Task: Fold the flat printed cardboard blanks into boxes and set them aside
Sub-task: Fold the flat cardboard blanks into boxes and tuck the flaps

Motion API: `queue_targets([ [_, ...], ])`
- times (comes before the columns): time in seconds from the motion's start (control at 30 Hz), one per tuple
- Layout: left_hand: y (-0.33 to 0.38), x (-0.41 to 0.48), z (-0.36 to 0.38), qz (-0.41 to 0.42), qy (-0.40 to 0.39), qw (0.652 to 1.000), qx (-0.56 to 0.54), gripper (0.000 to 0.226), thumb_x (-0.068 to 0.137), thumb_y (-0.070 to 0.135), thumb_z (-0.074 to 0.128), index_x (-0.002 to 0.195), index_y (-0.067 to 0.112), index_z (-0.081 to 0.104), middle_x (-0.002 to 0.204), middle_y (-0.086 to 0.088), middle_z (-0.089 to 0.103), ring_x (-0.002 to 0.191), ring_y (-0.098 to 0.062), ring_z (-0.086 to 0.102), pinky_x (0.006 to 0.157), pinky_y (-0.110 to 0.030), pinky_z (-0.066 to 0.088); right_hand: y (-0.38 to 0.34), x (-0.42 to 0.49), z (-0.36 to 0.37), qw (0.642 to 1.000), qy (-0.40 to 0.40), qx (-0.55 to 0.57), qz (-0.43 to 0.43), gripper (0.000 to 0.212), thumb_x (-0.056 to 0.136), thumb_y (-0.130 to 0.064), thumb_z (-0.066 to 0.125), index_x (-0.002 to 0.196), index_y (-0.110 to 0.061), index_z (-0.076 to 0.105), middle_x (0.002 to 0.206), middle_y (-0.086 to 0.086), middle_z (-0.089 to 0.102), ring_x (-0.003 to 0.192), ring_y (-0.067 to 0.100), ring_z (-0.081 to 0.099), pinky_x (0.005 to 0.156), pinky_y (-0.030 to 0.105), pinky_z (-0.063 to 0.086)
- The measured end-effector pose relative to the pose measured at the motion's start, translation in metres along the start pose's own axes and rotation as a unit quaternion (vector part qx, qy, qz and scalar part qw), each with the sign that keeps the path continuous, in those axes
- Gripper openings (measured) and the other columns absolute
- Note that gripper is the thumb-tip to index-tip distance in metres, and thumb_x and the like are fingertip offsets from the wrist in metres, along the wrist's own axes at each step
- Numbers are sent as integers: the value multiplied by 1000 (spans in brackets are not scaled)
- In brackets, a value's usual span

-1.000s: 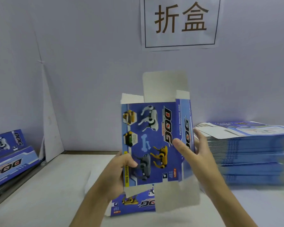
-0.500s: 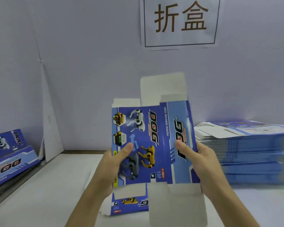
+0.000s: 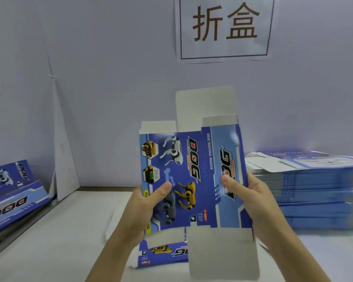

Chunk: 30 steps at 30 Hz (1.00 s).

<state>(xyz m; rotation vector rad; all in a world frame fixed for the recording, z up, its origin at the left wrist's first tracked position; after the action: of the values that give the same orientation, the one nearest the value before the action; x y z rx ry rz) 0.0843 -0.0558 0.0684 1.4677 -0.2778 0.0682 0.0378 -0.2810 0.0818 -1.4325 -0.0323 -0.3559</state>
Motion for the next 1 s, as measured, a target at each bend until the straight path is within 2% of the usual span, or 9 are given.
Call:
queue_targets([
  [0.2, 4, -1, 2, -3, 18, 1000, 21, 60, 70, 49, 67, 95, -5, 64, 88, -36, 63, 70, -44, 58, 72, -64, 50, -7, -3, 3, 998, 39, -33, -43, 48, 71, -44, 68, 113, -23, 59, 96, -4, 75, 83, 13, 73, 55, 24, 57],
  [0.33, 13, -2, -3, 32, 36, 999, -4, 68, 60, 54, 70, 113, 12, 62, 90, -12, 73, 77, -30, 70, 63, -45, 59, -8, -4, 9, 988, 10, -154, -25, 78, 56, -63, 76, 121, -40, 38, 106, -9, 60, 92, 10, 65, 56, 14, 51],
  [0.4, 18, -5, 10, 55, -12, 998, 19, 67, 62, 51, 72, 121, 23, 57, 93, 0, 74, 80, -15, 72, 59, -23, 56, -8, -6, 22, 989, -47, -139, -31, 75, 52, -63, 87, 112, -34, 51, 101, -14, 70, 90, 8, 70, 61, 17, 54],
  [0.53, 28, -8, 15, 113, 28, 984, 135, 115, 57, 57, 73, 150, 40, 7, 147, 9, 44, 129, 0, 44, 92, -24, 51, -12, -9, 32, 984, -58, -144, -85, 61, 54, -43, 86, 106, -31, 58, 93, -22, 71, 84, 2, 69, 60, 14, 53],
  [0.6, 70, -29, 16, 308, 121, 874, 355, 114, 69, 54, 70, 151, 35, -8, 159, -5, 7, 145, -6, 6, 108, -37, 32, -33, -16, 29, 941, 7, -282, -189, 61, 61, -33, 89, 110, -34, 53, 101, -24, 64, 95, 0, 63, 69, 11, 50],
  [0.67, 93, -58, 38, 478, 154, 711, 492, 108, 76, 34, 73, 152, 23, -2, 156, -18, 2, 148, -28, -2, 116, -52, 19, -53, -31, 43, 809, 77, -487, -321, 78, 59, -27, 92, 125, -20, 53, 115, -8, 60, 105, 13, 59, 83, 24, 52],
  [0.73, 96, -66, 59, 514, 127, 626, 573, 113, 68, 22, 82, 153, 19, 9, 155, -19, 12, 146, -35, 4, 118, -54, 3, -56, -44, 60, 707, 122, -581, -385, 88, 48, -25, 95, 124, -3, 57, 112, 12, 63, 98, 30, 62, 84, 41, 54],
  [0.9, 82, -49, 54, 384, 81, 618, 682, 120, 30, 27, 92, 139, 17, 41, 123, -14, 61, 123, -34, 53, 108, -59, 6, -44, -54, 84, 657, 100, -608, -434, 100, 45, -30, 93, 128, -9, 43, 111, 10, 64, 105, 24, 45, 98, 45, 33],
  [1.0, 98, -47, 30, 392, 135, 632, 655, 98, 31, 36, 90, 121, 11, 64, 100, -10, 63, 93, -33, 66, 106, -64, 21, -42, -52, 86, 655, 93, -621, -420, 110, 49, -38, 93, 139, -12, 35, 132, 12, 47, 124, 30, 38, 109, 57, 21],
])
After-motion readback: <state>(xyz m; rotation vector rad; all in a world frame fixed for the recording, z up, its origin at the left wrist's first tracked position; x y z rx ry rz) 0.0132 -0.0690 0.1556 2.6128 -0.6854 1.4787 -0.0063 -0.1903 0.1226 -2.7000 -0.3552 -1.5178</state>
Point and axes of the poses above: each hand's wrist, its own x-axis towards the middle knuckle, its own z-axis out of the palm, y = z × x, the point moved 10 cm from there along x, towards the middle knuckle
